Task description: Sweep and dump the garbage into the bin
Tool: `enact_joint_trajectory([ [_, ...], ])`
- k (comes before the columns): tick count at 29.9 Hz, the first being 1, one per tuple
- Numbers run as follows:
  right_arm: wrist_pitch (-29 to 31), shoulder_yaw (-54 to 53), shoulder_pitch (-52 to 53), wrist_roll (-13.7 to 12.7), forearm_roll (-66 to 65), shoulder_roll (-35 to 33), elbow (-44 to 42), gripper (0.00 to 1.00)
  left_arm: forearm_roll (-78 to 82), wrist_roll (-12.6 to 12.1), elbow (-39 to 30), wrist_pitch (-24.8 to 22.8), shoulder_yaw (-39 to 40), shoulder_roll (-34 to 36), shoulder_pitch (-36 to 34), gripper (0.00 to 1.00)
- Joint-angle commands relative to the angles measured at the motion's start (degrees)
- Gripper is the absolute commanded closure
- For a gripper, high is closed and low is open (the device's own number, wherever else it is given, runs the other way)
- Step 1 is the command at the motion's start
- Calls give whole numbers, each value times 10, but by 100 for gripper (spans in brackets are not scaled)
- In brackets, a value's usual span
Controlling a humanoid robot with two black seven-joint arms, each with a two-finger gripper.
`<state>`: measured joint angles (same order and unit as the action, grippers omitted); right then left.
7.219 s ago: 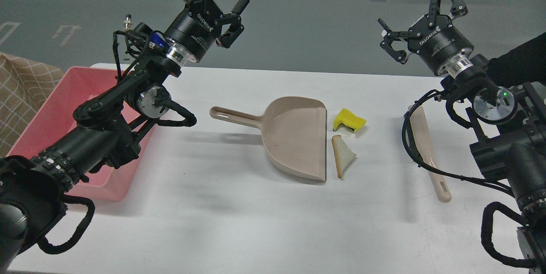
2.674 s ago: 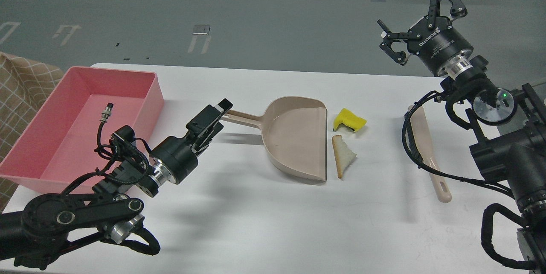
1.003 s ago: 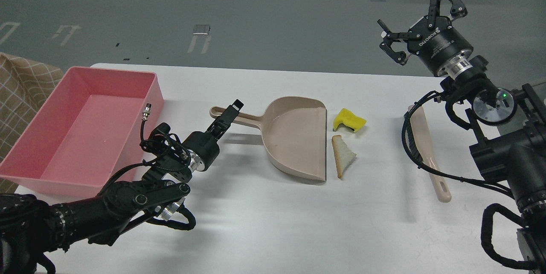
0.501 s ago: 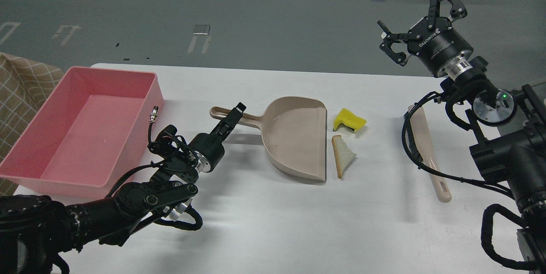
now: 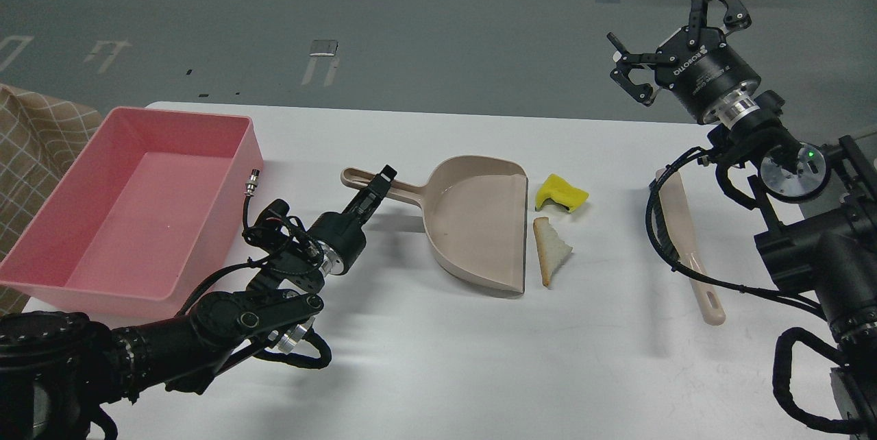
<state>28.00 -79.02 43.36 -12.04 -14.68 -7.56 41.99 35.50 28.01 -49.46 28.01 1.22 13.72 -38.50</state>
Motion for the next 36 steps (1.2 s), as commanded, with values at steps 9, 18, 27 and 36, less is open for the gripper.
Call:
enact_joint_trajectory([
  [9,0,26,4,-4,-18,-14,10,0,2,0,0,0,-3,7,-16,100],
  [18,0,213,63,-6,-32,-125,13,0,2,0,0,0,-10,8,-20,100],
  [27,0,548,227,-6,-84,-225,13,0,2,0,0,0,-10,8,-20,100],
  [36,0,672,281,-5,-211,-252,28,0,2,0,1,0,-10,9,-20,100],
])
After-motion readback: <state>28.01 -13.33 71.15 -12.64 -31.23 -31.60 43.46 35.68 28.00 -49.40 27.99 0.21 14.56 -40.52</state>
